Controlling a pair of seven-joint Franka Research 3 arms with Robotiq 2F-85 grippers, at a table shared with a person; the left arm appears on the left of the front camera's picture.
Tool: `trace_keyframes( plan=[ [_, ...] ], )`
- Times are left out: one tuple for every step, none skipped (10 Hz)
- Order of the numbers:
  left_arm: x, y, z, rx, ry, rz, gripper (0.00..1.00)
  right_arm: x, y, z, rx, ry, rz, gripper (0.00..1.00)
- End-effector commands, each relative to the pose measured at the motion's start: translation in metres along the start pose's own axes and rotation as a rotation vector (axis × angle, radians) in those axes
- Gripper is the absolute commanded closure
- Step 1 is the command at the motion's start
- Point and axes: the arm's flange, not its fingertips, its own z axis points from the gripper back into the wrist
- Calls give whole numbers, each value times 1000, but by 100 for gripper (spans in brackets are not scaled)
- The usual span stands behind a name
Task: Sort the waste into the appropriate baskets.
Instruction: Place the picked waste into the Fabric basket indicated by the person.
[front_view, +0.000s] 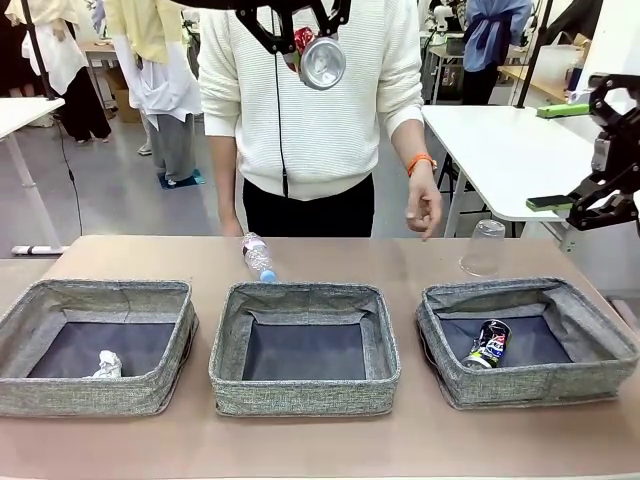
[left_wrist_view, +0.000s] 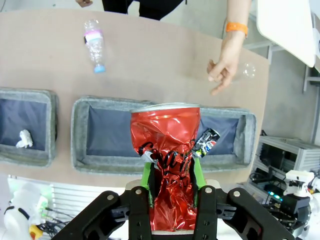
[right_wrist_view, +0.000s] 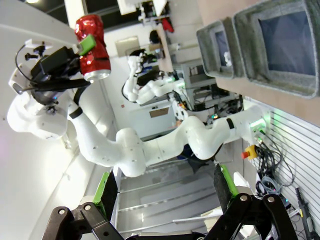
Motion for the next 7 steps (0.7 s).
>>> trace_keyframes(
  plan=[
    [-5, 6, 1, 17, -21, 8, 66, -1, 5, 1, -1, 4, -4, 0],
    [-5, 6, 1, 17, -21, 8, 66, -1, 5, 1, -1, 4, -4, 0],
    [-5, 6, 1, 17, -21, 8, 66, -1, 5, 1, -1, 4, -4, 0],
    [-5, 6, 1, 17, -21, 8, 66, -1, 5, 1, -1, 4, -4, 0],
    [-5, 6, 1, 17, -21, 8, 66, -1, 5, 1, -1, 4, -4, 0],
    [-5, 6, 1, 17, -21, 8, 66, -1, 5, 1, -1, 4, -4, 0],
    [0, 0, 0, 0, 0, 0, 66, -1, 5, 1, -1, 4, -4, 0]
  ],
)
